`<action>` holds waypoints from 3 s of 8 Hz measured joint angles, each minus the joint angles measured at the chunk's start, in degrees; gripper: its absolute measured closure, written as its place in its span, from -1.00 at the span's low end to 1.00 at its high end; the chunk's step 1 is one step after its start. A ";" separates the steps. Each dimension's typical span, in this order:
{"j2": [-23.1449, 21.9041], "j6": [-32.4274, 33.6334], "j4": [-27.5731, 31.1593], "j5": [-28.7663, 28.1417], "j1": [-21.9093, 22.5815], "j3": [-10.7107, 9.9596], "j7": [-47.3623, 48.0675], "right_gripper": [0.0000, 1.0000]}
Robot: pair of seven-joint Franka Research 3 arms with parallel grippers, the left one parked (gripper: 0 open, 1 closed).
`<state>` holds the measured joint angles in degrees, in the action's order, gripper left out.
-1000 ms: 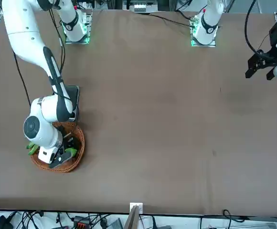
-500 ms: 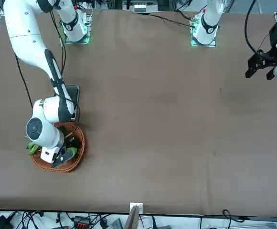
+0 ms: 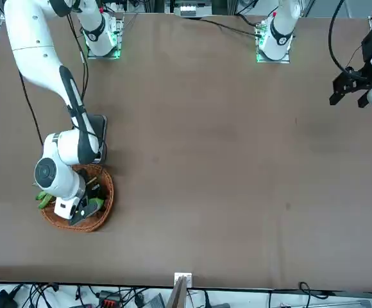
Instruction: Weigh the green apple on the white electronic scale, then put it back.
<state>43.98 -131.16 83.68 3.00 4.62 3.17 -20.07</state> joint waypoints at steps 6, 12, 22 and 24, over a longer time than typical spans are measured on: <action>-17.49 19.08 4.44 -0.88 -0.04 -0.03 5.96 -0.44; -38.49 4.84 42.06 -0.89 -3.37 -0.58 7.80 -0.44; -37.06 -10.30 56.60 -0.89 -5.03 -0.69 8.28 -0.44; -36.47 -10.36 56.61 -0.89 -5.18 -0.69 8.28 -0.44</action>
<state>7.51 -141.52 140.30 2.11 -0.57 2.49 -11.80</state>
